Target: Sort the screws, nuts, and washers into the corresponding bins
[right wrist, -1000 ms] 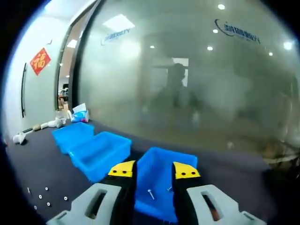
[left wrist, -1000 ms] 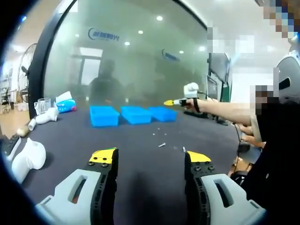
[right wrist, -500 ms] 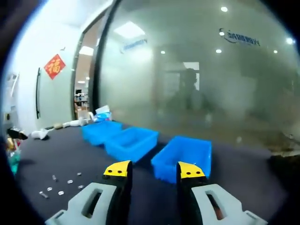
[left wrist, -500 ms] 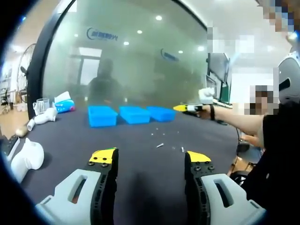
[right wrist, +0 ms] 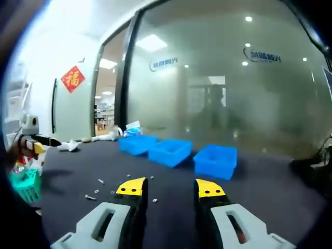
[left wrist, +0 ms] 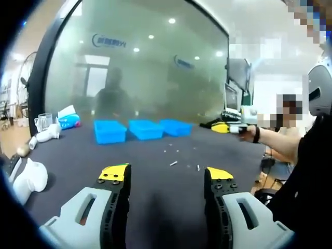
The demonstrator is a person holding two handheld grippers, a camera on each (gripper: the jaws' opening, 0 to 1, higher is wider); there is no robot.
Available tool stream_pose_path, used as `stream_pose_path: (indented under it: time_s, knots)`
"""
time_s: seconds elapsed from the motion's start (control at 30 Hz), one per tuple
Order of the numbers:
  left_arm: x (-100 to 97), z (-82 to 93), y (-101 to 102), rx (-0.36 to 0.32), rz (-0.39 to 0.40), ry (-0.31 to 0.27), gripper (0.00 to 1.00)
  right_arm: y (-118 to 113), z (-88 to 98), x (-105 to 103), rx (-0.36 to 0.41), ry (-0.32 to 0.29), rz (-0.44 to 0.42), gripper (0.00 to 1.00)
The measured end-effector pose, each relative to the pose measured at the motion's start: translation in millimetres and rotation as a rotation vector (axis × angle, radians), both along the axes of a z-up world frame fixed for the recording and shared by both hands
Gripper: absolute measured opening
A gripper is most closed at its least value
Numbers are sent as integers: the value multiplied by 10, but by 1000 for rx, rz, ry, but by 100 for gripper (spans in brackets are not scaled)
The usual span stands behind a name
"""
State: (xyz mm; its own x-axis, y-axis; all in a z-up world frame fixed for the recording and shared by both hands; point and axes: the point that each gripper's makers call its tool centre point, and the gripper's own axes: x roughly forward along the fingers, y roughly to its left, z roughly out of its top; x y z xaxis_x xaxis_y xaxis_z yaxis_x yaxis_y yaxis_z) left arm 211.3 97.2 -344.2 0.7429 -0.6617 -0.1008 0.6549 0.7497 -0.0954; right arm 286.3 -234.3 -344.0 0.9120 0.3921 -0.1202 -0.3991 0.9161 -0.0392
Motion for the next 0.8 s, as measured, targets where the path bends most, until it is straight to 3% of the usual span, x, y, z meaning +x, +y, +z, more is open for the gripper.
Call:
stream_pose_path:
  time_s: [0.37, 0.5, 0.8]
  knots:
    - [-25, 47, -36, -28, -20, -20, 55, 32, -70, -471, 56, 16, 9, 31]
    - [-64, 140, -74, -64, -43, -55, 55, 60, -82, -543, 59, 19, 23, 31]
    - [-71, 163, -89, -55, -48, -77, 55, 155, -136, -633, 20, 32, 74, 31]
